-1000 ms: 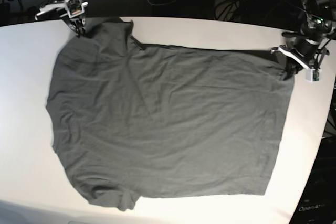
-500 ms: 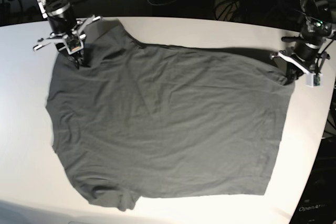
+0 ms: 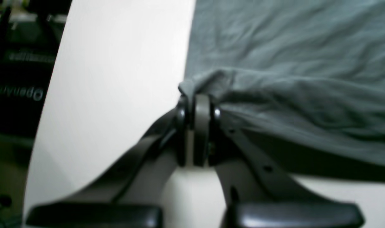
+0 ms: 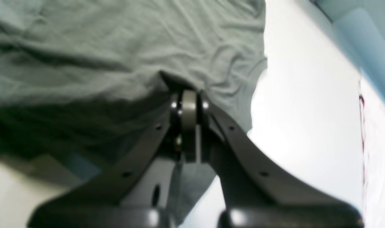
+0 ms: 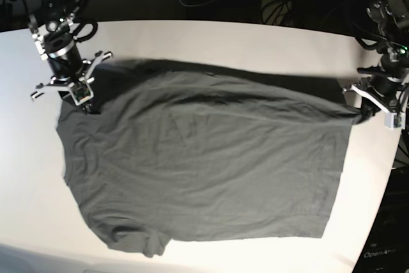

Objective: Fold the T-shirt properly
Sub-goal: 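Lift both shoulder corners and pull them toward the hem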

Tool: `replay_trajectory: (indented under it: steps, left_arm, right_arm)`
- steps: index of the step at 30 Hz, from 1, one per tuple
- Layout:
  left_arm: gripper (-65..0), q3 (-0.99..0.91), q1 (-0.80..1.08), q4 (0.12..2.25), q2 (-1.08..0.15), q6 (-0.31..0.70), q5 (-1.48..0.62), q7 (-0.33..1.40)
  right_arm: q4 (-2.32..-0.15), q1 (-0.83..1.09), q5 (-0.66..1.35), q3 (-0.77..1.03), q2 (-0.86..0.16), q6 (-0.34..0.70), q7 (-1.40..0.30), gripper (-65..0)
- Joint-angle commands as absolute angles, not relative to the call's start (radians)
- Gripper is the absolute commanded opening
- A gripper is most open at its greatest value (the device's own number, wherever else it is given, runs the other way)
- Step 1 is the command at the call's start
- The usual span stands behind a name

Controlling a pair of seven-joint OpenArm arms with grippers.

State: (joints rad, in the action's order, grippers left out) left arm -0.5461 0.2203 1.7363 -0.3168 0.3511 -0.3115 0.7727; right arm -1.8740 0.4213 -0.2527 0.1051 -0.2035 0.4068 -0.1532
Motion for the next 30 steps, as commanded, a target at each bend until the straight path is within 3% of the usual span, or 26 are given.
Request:
replay_trajectory:
  steps: [1, 19, 25, 30]
  left_arm:
    - [-62.7, -0.553, 0.203, 1.756, -0.335, 0.346, -0.311, 0.756]
    - [-62.7, -0.504, 0.091, 1.742, -0.34, 0.346, -0.306, 0.754]
    - [-62.7, -0.369, 0.064, 1.742, -0.338, 0.346, -0.174, 0.742]
    - [-62.7, -0.338, 0.041, 1.742, -0.295, 0.346, -0.068, 0.742]
  right_arm:
    - [-1.893, 0.403, -0.246, 0.111, -0.214, 0.394, -0.143, -64.6]
    - [-1.882, 0.237, -0.246, 0.104, -0.249, 0.395, -0.197, -64.6]
    - [-1.871, 0.196, -0.246, 0.104, -0.248, 0.397, -0.197, -64.6]
    - [-1.807, 0.136, -0.246, 0.104, -0.242, 0.464, -0.197, -64.6]
